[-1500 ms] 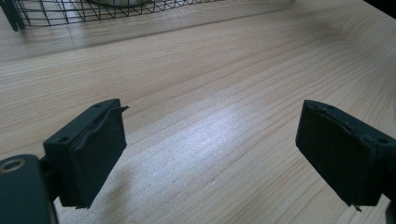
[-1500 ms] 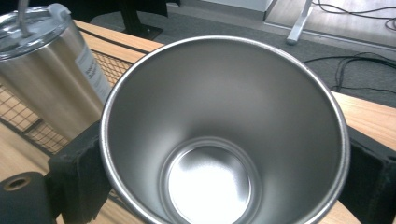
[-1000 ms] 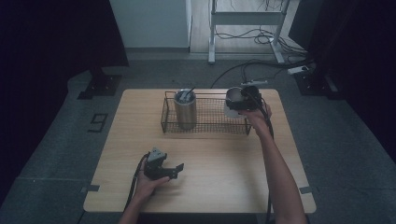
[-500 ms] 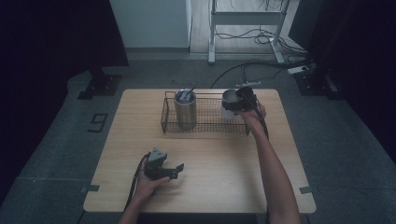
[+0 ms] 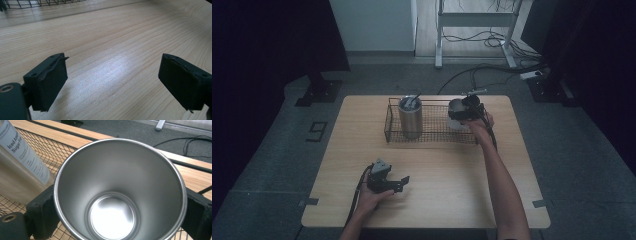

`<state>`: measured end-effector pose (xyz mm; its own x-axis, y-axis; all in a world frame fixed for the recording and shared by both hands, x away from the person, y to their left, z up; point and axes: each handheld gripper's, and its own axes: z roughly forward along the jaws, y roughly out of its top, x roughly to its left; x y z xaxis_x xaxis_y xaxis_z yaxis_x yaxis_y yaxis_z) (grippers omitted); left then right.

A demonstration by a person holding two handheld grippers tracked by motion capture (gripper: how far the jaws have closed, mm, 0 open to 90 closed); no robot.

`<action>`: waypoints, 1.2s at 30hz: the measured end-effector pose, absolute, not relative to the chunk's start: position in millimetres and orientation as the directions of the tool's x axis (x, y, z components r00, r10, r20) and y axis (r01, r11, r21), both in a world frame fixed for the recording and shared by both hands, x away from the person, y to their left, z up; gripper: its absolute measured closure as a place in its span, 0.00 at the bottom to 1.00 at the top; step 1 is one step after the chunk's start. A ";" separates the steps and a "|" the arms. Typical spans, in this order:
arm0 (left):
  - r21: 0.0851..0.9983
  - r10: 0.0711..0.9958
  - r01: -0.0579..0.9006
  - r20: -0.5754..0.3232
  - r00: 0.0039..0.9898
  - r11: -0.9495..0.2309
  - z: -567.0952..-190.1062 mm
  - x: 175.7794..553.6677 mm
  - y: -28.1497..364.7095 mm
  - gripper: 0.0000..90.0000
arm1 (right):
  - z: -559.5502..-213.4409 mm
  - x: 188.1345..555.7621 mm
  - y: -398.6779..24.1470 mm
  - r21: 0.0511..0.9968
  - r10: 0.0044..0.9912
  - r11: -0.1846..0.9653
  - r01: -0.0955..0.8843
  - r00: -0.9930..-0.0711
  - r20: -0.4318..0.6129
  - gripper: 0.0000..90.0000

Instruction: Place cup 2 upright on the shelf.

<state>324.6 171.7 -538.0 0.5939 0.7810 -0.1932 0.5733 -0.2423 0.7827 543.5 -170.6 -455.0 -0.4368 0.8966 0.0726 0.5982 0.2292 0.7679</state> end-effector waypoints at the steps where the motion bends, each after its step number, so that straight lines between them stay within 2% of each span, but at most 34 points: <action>1: 0.782 0.781 0.574 -0.193 0.594 -0.243 -538.2 324.7 171.6 0.09 | -456.1 544.0 -169.9 0.767 0.897 0.229 0.600 -0.436 0.073 0.08; 36: 0.777 0.771 0.575 -0.195 0.606 -0.256 -539.6 323.9 169.0 0.10 | -479.1 555.3 -164.0 0.702 0.908 0.280 0.655 -0.419 0.029 0.07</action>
